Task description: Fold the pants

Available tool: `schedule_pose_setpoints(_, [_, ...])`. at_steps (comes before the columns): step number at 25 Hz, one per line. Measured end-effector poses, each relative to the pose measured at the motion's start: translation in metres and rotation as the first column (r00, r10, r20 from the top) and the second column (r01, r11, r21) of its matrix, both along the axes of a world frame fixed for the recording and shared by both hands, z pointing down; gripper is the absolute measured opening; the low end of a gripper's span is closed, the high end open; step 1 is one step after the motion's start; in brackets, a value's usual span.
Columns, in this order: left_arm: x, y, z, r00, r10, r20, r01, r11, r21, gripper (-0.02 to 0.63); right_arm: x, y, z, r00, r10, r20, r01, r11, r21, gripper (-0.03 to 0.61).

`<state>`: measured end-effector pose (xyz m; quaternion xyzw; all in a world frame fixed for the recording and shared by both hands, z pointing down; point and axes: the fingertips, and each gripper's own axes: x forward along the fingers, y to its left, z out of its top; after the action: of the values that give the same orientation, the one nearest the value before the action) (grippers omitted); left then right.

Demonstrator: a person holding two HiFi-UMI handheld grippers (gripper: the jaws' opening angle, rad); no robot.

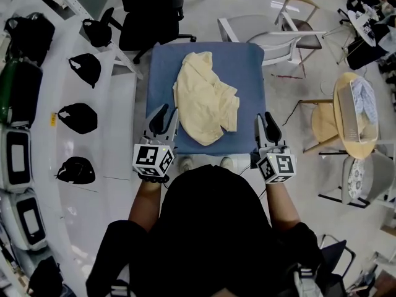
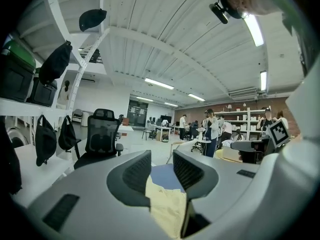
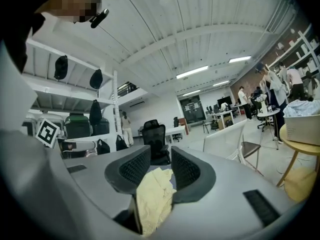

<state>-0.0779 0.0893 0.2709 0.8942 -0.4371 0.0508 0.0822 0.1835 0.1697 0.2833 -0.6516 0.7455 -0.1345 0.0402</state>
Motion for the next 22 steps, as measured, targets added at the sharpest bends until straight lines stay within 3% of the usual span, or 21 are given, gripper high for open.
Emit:
schedule_pose_setpoints(1, [0.005, 0.001, 0.0, 1.0, -0.003, 0.001, 0.003, 1.0, 0.001, 0.175, 0.001, 0.0, 0.0, 1.0, -0.03, 0.002, 0.03, 1.0, -0.001, 0.157])
schedule_pose_setpoints(3, [0.015, 0.004, -0.001, 1.0, -0.011, -0.001, 0.011, 1.0, 0.003, 0.27, 0.001, -0.001, 0.0, 0.994, -0.105, 0.004, 0.105, 0.994, -0.006, 0.313])
schedule_pose_setpoints(4, [0.019, 0.006, 0.0, 1.0, -0.016, -0.003, 0.016, 1.0, 0.001, 0.278, 0.002, -0.001, 0.0, 0.991, -0.136, -0.002, 0.136, 0.991, -0.008, 0.325])
schedule_pose_setpoints(10, [0.043, 0.023, 0.013, 0.998, -0.053, 0.021, 0.054, 0.998, -0.044, 0.288, 0.029, -0.002, 0.005, 0.988, -0.156, 0.01, 0.156, 0.987, -0.022, 0.321])
schedule_pose_setpoints(15, [0.058, 0.036, 0.029, 0.993, -0.086, 0.077, 0.091, 0.993, -0.074, 0.287, 0.035, -0.005, 0.021, 0.973, -0.232, 0.016, 0.232, 0.97, -0.064, 0.265])
schedule_pose_setpoints(22, [0.08, 0.039, 0.057, 0.989, -0.025, 0.143, 0.045, 0.99, -0.136, 0.279, 0.016, -0.013, 0.052, 0.957, -0.291, 0.007, 0.289, 0.946, -0.148, 0.205])
